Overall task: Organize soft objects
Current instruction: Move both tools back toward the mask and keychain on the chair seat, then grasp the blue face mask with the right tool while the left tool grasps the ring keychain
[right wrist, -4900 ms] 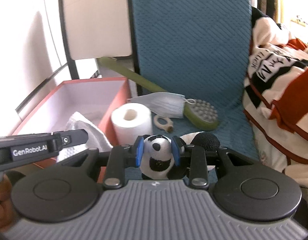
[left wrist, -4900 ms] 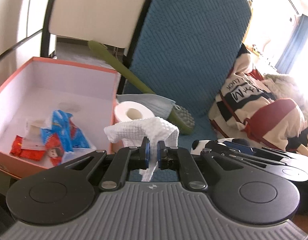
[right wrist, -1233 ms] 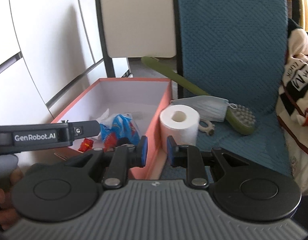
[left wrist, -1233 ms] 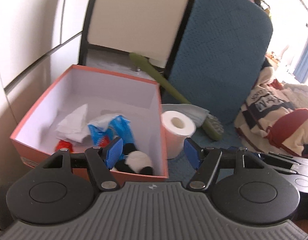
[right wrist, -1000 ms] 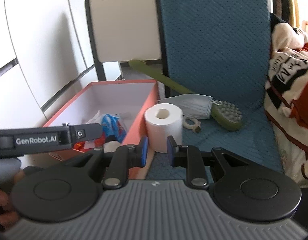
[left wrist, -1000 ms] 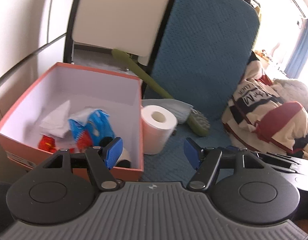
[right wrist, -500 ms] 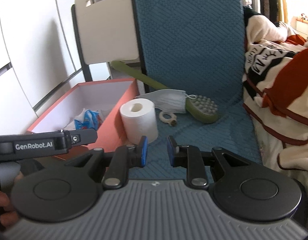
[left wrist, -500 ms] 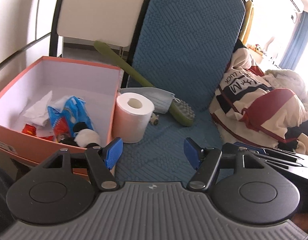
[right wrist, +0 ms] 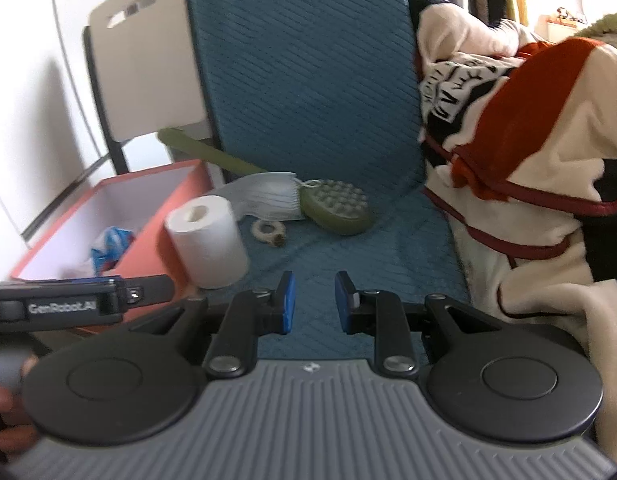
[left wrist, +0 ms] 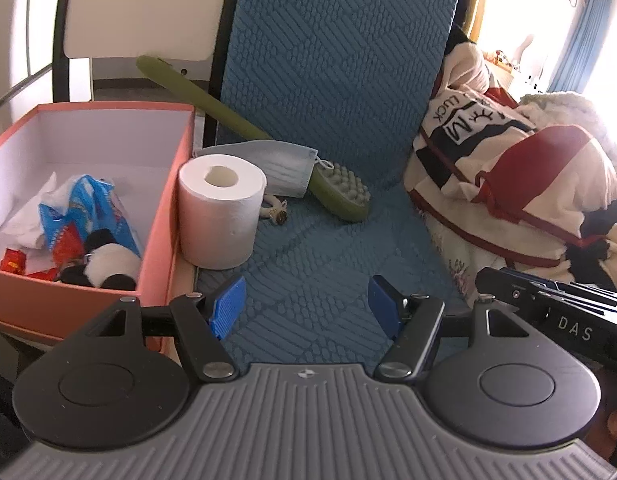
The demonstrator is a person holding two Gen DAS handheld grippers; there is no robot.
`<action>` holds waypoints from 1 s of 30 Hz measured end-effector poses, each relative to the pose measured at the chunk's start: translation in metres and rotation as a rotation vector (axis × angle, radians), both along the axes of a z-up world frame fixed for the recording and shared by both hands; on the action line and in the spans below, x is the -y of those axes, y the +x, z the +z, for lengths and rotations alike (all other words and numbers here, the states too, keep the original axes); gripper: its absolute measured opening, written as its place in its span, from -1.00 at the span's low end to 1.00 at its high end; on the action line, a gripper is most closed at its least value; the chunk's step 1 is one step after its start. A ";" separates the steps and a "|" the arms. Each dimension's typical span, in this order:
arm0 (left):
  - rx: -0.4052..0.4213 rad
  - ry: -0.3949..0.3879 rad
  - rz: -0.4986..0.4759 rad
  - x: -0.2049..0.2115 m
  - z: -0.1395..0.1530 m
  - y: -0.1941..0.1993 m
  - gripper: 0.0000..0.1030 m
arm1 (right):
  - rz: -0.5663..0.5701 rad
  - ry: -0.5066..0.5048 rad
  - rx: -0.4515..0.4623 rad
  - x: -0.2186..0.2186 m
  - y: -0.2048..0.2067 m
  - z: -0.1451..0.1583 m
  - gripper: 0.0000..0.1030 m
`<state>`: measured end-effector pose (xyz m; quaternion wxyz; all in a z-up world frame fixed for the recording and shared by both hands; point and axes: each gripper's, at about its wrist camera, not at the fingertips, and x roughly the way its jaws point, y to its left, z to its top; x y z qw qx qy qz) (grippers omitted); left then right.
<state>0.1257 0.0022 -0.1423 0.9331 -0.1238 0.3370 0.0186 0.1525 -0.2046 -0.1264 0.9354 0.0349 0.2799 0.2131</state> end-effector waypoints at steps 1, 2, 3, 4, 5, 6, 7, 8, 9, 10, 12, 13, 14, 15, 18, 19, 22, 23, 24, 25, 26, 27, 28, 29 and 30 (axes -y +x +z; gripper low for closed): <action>-0.003 0.004 0.000 0.002 -0.003 0.004 0.41 | -0.006 0.004 -0.005 0.002 0.004 -0.002 -0.50; -0.003 0.004 0.000 0.003 -0.005 0.008 0.41 | -0.016 0.022 -0.010 0.005 0.009 -0.003 -0.50; -0.002 0.002 0.002 0.004 -0.008 0.012 0.41 | -0.030 0.045 0.001 0.008 0.012 -0.003 -0.50; -0.003 0.002 0.007 0.006 -0.010 0.016 0.41 | -0.037 0.056 0.018 0.009 0.014 -0.001 -0.50; -0.006 0.000 0.014 0.006 -0.012 0.020 0.41 | -0.041 0.059 0.036 0.009 0.017 0.000 -0.50; -0.004 -0.006 0.024 0.007 -0.014 0.024 0.41 | -0.045 0.058 0.049 0.008 0.021 0.001 -0.50; 0.003 -0.015 0.032 0.007 -0.016 0.028 0.41 | -0.051 0.059 0.060 0.007 0.026 0.001 -0.50; 0.004 -0.020 0.038 0.008 -0.017 0.033 0.41 | -0.053 0.064 0.066 0.008 0.031 0.002 -0.50; 0.005 -0.021 0.043 0.009 -0.019 0.037 0.41 | -0.050 0.071 0.070 0.008 0.036 0.002 -0.49; 0.008 -0.020 0.048 0.009 -0.020 0.041 0.41 | -0.042 0.075 0.067 0.007 0.044 0.001 -0.49; 0.008 -0.011 0.059 0.011 -0.024 0.050 0.41 | -0.023 0.074 0.066 0.006 0.057 0.000 -0.48; 0.007 -0.006 0.065 0.011 -0.027 0.055 0.41 | -0.023 0.073 0.068 0.005 0.064 -0.001 -0.48; 0.004 -0.004 0.073 0.012 -0.030 0.059 0.41 | -0.019 0.073 0.066 0.004 0.072 -0.003 -0.46; 0.003 -0.007 0.082 0.012 -0.034 0.063 0.41 | -0.012 0.079 0.063 0.003 0.079 -0.004 -0.46; 0.012 -0.028 0.106 0.015 -0.045 0.074 0.41 | -0.005 0.099 0.075 0.001 0.099 -0.007 -0.46; 0.002 -0.019 0.113 0.018 -0.049 0.079 0.41 | 0.002 0.104 0.079 0.000 0.104 -0.007 -0.46; 0.015 0.009 0.118 0.027 -0.058 0.089 0.41 | 0.038 0.115 0.082 -0.003 0.123 -0.010 -0.46; 0.009 0.018 0.123 0.029 -0.062 0.093 0.41 | 0.049 0.113 0.084 -0.005 0.130 -0.011 -0.46; 0.009 0.017 0.129 0.029 -0.065 0.099 0.41 | 0.061 0.111 0.083 -0.007 0.138 -0.012 -0.46; 0.012 0.014 0.138 0.030 -0.069 0.103 0.41 | 0.072 0.108 0.082 -0.009 0.145 -0.013 -0.46; 0.010 0.020 0.150 0.030 -0.072 0.109 0.41 | 0.083 0.105 0.087 -0.011 0.152 -0.013 -0.46; 0.008 0.037 0.161 0.032 -0.075 0.114 0.41 | 0.099 0.105 0.092 -0.013 0.159 -0.014 -0.46; 0.011 0.050 0.166 0.033 -0.077 0.119 0.41 | 0.120 0.104 0.090 -0.014 0.166 -0.014 -0.46; 0.010 0.054 0.169 0.034 -0.079 0.124 0.41 | 0.141 0.105 0.083 -0.017 0.173 -0.015 -0.42; 0.007 0.052 0.173 0.033 -0.083 0.129 0.41 | 0.152 0.108 0.074 -0.019 0.181 -0.015 -0.38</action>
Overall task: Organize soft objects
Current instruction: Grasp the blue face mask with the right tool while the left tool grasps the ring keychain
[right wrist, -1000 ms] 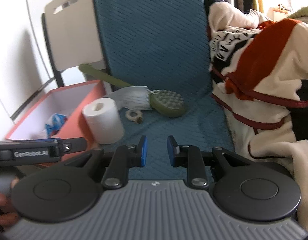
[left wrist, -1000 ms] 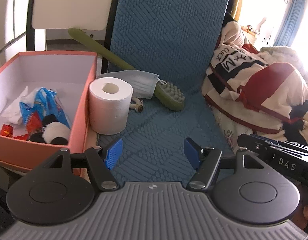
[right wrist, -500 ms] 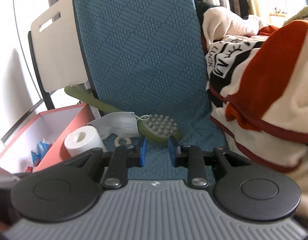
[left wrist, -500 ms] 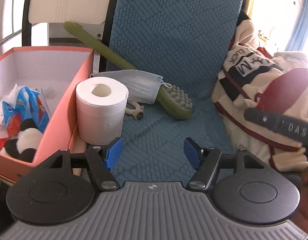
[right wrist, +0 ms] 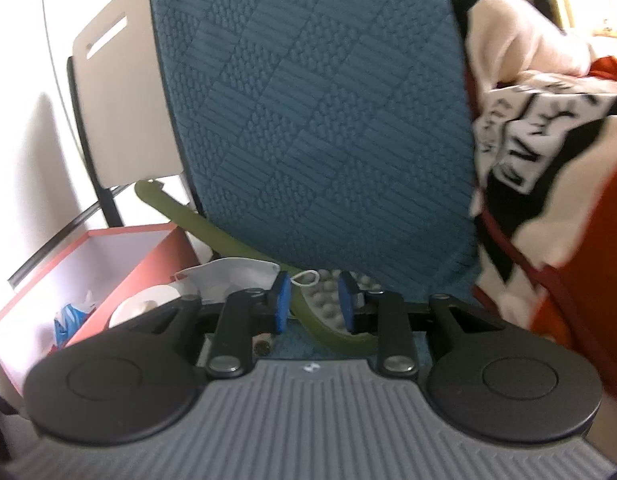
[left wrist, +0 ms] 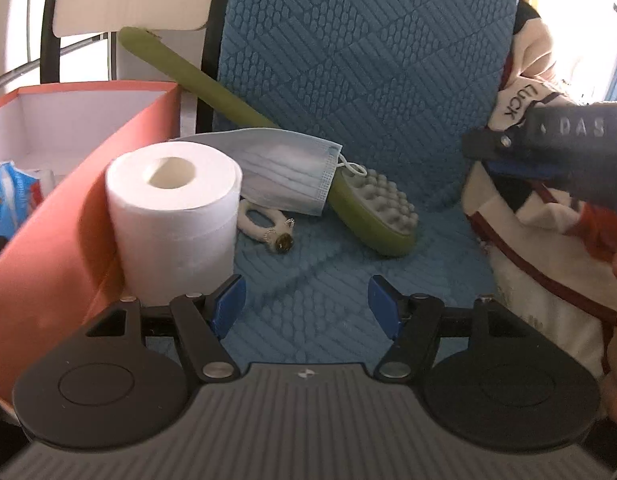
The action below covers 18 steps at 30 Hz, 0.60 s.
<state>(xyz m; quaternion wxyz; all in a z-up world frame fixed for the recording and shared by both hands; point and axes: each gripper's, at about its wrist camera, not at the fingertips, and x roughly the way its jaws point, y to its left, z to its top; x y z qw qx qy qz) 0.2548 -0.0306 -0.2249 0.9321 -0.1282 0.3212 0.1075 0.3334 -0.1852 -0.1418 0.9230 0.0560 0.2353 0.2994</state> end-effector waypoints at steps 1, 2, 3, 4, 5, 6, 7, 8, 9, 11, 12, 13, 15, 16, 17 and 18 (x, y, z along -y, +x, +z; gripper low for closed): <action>-0.006 -0.001 0.009 -0.001 -0.003 0.006 0.41 | 0.009 0.005 -0.009 -0.002 0.006 -0.001 -0.37; -0.010 0.003 0.018 -0.001 -0.006 0.010 0.41 | 0.025 0.010 -0.016 -0.004 0.011 -0.001 -0.34; -0.011 0.015 0.031 -0.001 -0.009 0.016 0.41 | 0.046 0.015 -0.022 -0.006 0.017 -0.002 -0.25; -0.010 0.026 0.040 -0.001 -0.012 0.021 0.41 | 0.061 0.014 -0.027 -0.010 0.022 -0.003 -0.21; -0.010 0.036 0.044 -0.001 -0.015 0.025 0.41 | 0.073 0.008 -0.032 -0.013 0.027 -0.004 -0.18; -0.012 0.047 0.051 0.000 -0.019 0.030 0.41 | 0.080 0.000 -0.038 -0.017 0.033 -0.004 -0.16; -0.016 0.057 0.056 0.001 -0.022 0.034 0.41 | 0.092 -0.005 -0.046 -0.020 0.039 -0.005 -0.15; -0.022 0.063 0.060 0.001 -0.025 0.039 0.41 | 0.109 -0.003 -0.061 -0.024 0.045 -0.006 -0.15; -0.024 0.065 0.062 0.002 -0.027 0.042 0.41 | 0.126 0.001 -0.078 -0.026 0.052 -0.008 -0.15; -0.029 0.082 0.070 0.005 -0.032 0.047 0.41 | 0.155 0.009 -0.105 -0.032 0.062 -0.009 -0.15; -0.027 0.094 0.073 0.006 -0.035 0.050 0.41 | 0.172 0.011 -0.106 -0.035 0.066 -0.010 -0.15; -0.027 0.103 0.077 0.007 -0.037 0.053 0.41 | 0.187 0.009 -0.106 -0.038 0.069 -0.010 -0.15; -0.033 0.107 0.083 0.008 -0.042 0.059 0.41 | 0.208 -0.004 -0.114 -0.044 0.076 -0.012 -0.15; -0.039 0.111 0.089 0.009 -0.044 0.061 0.41 | 0.216 -0.010 -0.116 -0.047 0.080 -0.014 -0.15; -0.046 0.113 0.099 0.009 -0.046 0.065 0.41 | 0.224 -0.013 -0.118 -0.049 0.082 -0.015 -0.15; -0.049 0.112 0.108 0.008 -0.049 0.069 0.41 | 0.231 -0.015 -0.121 -0.051 0.086 -0.015 -0.15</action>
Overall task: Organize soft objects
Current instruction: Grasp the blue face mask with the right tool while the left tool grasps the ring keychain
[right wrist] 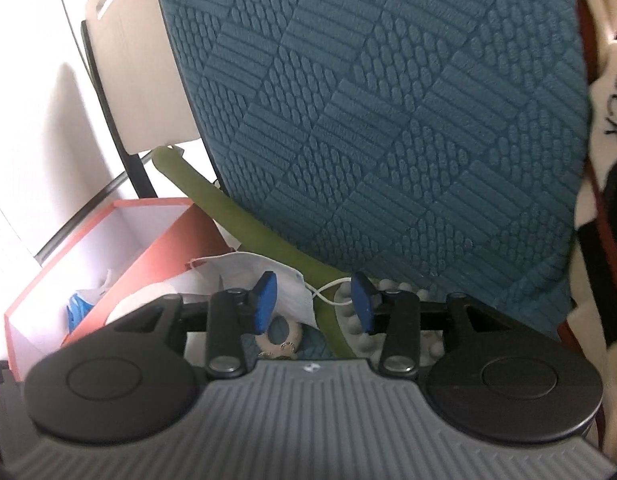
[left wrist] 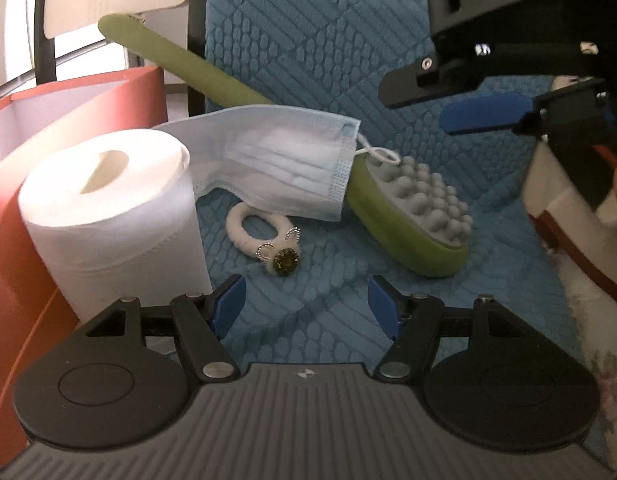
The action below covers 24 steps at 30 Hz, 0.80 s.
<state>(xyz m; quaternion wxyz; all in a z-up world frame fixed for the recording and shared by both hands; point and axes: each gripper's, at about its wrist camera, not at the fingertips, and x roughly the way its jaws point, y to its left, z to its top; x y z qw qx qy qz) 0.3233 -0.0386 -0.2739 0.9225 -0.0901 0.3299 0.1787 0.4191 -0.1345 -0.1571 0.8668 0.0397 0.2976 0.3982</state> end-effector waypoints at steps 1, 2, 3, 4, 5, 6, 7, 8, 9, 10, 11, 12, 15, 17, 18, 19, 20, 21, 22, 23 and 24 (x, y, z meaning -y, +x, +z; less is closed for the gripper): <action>-0.001 0.004 0.007 0.000 -0.002 0.003 0.41 | 0.005 0.001 -0.002 0.000 0.002 0.000 -0.15; -0.001 0.017 0.016 0.000 -0.003 0.006 0.41 | 0.012 0.009 -0.006 -0.001 0.004 -0.001 -0.15; 0.003 0.027 0.020 0.000 -0.004 0.009 0.41 | 0.019 0.019 -0.013 -0.001 0.006 -0.001 -0.15; 0.008 0.033 0.027 0.000 -0.004 0.011 0.41 | 0.033 0.025 -0.023 -0.003 0.009 -0.002 -0.15; 0.008 0.040 0.033 0.001 -0.005 0.014 0.41 | 0.044 0.023 -0.029 -0.006 0.011 -0.004 -0.15; 0.007 0.042 0.035 0.001 -0.006 0.017 0.41 | 0.051 0.012 -0.028 -0.010 0.012 -0.006 -0.15; 0.008 0.045 0.037 0.002 -0.006 0.019 0.40 | 0.062 -0.006 -0.024 -0.014 0.014 -0.007 -0.15; 0.009 0.051 0.040 0.003 -0.007 0.021 0.40 | 0.068 -0.021 -0.021 -0.017 0.015 -0.009 -0.15; 0.007 0.062 0.045 0.005 -0.008 0.022 0.40 | 0.073 -0.033 -0.018 -0.020 0.015 -0.010 -0.15; 0.005 0.075 0.049 0.007 -0.009 0.023 0.39 | 0.075 -0.037 -0.019 -0.022 0.017 -0.010 -0.15; 0.003 0.088 0.047 0.009 -0.011 0.024 0.38 | 0.076 -0.035 -0.024 -0.024 0.018 -0.011 -0.15; 0.004 0.099 0.046 0.009 -0.012 0.025 0.38 | 0.079 -0.031 -0.028 -0.025 0.019 -0.011 -0.15; 0.003 0.133 0.050 0.014 -0.015 0.028 0.38 | 0.101 -0.030 -0.021 -0.030 0.020 -0.011 -0.17; 0.010 0.152 0.050 0.016 -0.016 0.030 0.33 | 0.107 -0.040 -0.018 -0.035 0.024 -0.013 -0.17; 0.007 0.160 0.057 0.017 -0.016 0.032 0.30 | 0.112 -0.040 -0.016 -0.037 0.026 -0.013 -0.17; 0.006 0.158 0.061 0.016 -0.016 0.033 0.27 | 0.115 -0.035 -0.014 -0.038 0.029 -0.013 -0.17; 0.009 0.155 0.068 0.015 -0.016 0.035 0.23 | 0.118 -0.026 -0.019 -0.039 0.033 -0.014 -0.17; 0.010 0.157 0.076 0.014 -0.016 0.036 0.21 | 0.124 -0.021 -0.030 -0.041 0.037 -0.016 -0.17; 0.012 0.169 0.081 0.015 -0.016 0.038 0.17 | 0.132 -0.023 -0.036 -0.044 0.041 -0.017 -0.17; 0.015 0.187 0.084 0.016 -0.016 0.039 0.14 | 0.143 -0.030 -0.039 -0.046 0.043 -0.019 -0.17; 0.016 0.198 0.089 0.016 -0.016 0.042 0.13 | 0.153 -0.037 -0.039 -0.047 0.045 -0.021 -0.17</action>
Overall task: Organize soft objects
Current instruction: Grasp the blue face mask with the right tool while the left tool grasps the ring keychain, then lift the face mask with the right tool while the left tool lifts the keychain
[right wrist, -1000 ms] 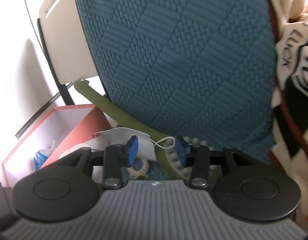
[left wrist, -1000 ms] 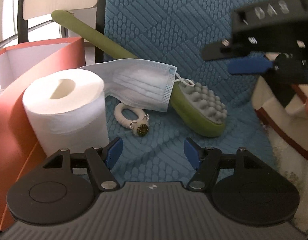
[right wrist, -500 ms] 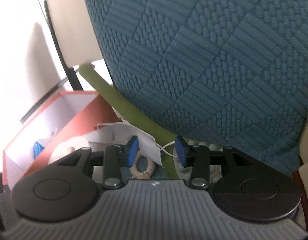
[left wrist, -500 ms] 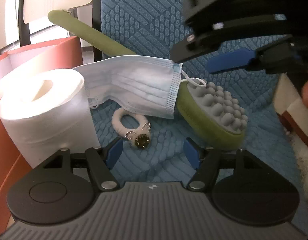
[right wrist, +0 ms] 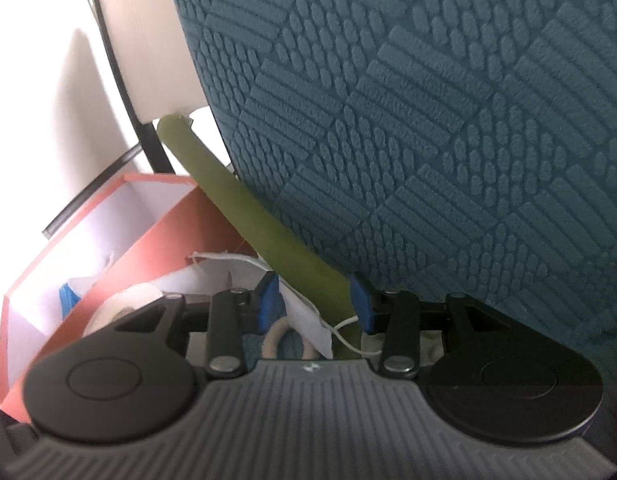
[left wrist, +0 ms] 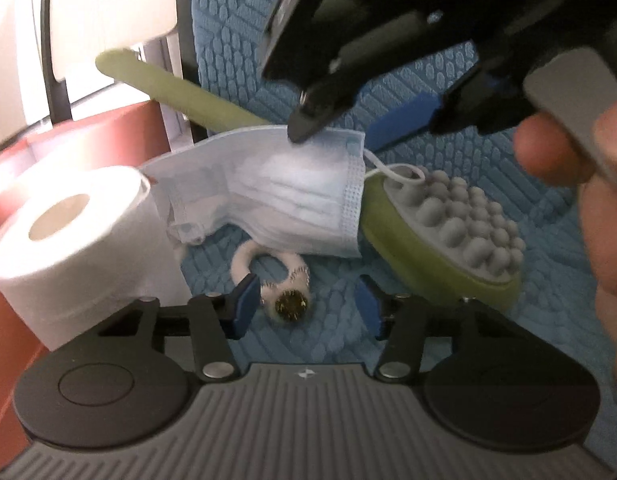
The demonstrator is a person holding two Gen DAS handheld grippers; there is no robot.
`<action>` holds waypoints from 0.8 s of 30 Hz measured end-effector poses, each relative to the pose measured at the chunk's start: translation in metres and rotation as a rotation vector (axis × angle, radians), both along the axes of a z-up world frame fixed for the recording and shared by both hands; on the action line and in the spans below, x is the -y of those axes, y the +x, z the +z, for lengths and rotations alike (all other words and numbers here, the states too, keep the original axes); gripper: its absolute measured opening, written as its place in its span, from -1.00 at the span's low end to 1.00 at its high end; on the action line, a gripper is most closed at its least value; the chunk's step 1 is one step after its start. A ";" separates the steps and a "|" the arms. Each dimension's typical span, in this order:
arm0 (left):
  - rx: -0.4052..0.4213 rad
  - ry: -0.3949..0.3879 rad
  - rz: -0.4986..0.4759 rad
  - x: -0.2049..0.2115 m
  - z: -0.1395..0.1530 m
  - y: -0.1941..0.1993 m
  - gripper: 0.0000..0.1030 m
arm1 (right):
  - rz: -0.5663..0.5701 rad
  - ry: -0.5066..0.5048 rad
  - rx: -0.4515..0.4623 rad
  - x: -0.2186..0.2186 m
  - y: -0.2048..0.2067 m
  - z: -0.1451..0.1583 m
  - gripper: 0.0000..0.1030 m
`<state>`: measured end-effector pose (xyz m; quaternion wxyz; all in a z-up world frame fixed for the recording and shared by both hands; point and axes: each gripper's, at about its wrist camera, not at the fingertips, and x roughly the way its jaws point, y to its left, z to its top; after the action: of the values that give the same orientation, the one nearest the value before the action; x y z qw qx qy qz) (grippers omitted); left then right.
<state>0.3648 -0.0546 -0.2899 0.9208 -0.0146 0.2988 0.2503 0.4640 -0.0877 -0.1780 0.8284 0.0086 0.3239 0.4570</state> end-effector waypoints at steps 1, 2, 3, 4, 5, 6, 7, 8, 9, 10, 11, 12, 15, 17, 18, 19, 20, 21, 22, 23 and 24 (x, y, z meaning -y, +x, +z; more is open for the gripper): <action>0.002 -0.001 0.005 -0.001 0.000 0.002 0.10 | 0.007 -0.006 -0.004 0.000 0.001 -0.001 -0.17; 0.002 0.000 0.011 -0.002 -0.001 0.003 0.07 | 0.010 -0.015 -0.010 -0.001 0.003 -0.002 -0.17; -0.002 0.003 0.016 -0.002 -0.002 0.005 0.05 | 0.009 -0.022 -0.013 -0.001 0.004 -0.003 -0.17; -0.006 -0.001 0.022 -0.004 -0.004 0.007 0.01 | 0.011 -0.021 -0.016 0.001 0.005 -0.003 -0.17; -0.006 -0.010 0.029 -0.005 -0.005 0.008 -0.04 | 0.013 -0.018 -0.019 0.002 0.006 -0.003 -0.19; -0.007 -0.015 0.038 -0.007 -0.006 0.010 -0.06 | 0.014 -0.016 -0.020 0.003 0.006 -0.004 -0.22; -0.008 -0.014 0.042 -0.008 -0.007 0.011 -0.07 | 0.016 -0.015 -0.019 0.003 0.007 -0.004 -0.22; -0.008 -0.012 0.044 -0.008 -0.008 0.012 -0.08 | 0.019 -0.014 -0.018 0.004 0.006 -0.004 -0.23; -0.011 -0.010 0.045 -0.009 -0.009 0.012 -0.08 | 0.022 -0.017 -0.016 0.005 0.006 -0.004 -0.23; -0.012 -0.011 0.046 -0.009 -0.009 0.012 -0.09 | 0.026 -0.021 -0.014 0.006 0.006 -0.005 -0.24; -0.011 -0.011 0.048 -0.009 -0.009 0.012 -0.11 | 0.030 -0.030 -0.012 0.005 0.005 -0.006 -0.28; -0.013 -0.012 0.051 -0.010 -0.009 0.012 -0.12 | 0.032 -0.038 -0.005 0.004 0.005 -0.007 -0.29; -0.017 -0.021 0.058 -0.012 -0.011 0.013 -0.23 | 0.035 -0.045 0.008 0.003 0.002 -0.007 -0.40; -0.021 -0.028 0.071 -0.017 -0.012 0.012 -0.53 | 0.027 -0.057 0.017 0.001 0.002 -0.006 -0.53; -0.020 -0.029 0.076 -0.019 -0.012 0.010 -0.54 | 0.024 -0.063 0.023 0.001 0.001 -0.006 -0.60; -0.020 -0.031 0.067 -0.020 -0.012 0.009 -0.55 | 0.021 -0.067 0.027 0.002 0.001 -0.006 -0.63; -0.023 -0.031 0.061 -0.020 -0.012 0.009 -0.57 | 0.021 -0.069 0.029 0.002 0.001 -0.006 -0.69; -0.023 -0.037 0.059 -0.020 -0.011 0.008 -0.57 | 0.023 -0.069 0.034 0.002 0.000 -0.005 -0.76; -0.021 -0.045 0.058 -0.021 -0.011 0.008 -0.58 | 0.028 -0.066 0.045 0.002 -0.002 -0.005 -0.79; -0.018 -0.054 0.059 -0.022 -0.010 0.007 -0.59 | 0.032 -0.067 0.061 0.000 -0.004 -0.004 -0.82; -0.016 -0.066 0.061 -0.022 -0.009 0.007 -0.59 | 0.032 -0.071 0.076 -0.001 -0.006 -0.003 -0.83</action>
<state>0.3718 -0.0323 -0.2991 0.9094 -0.0519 0.3136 0.2682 0.4577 -0.0867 -0.1814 0.8324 -0.0436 0.3083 0.4584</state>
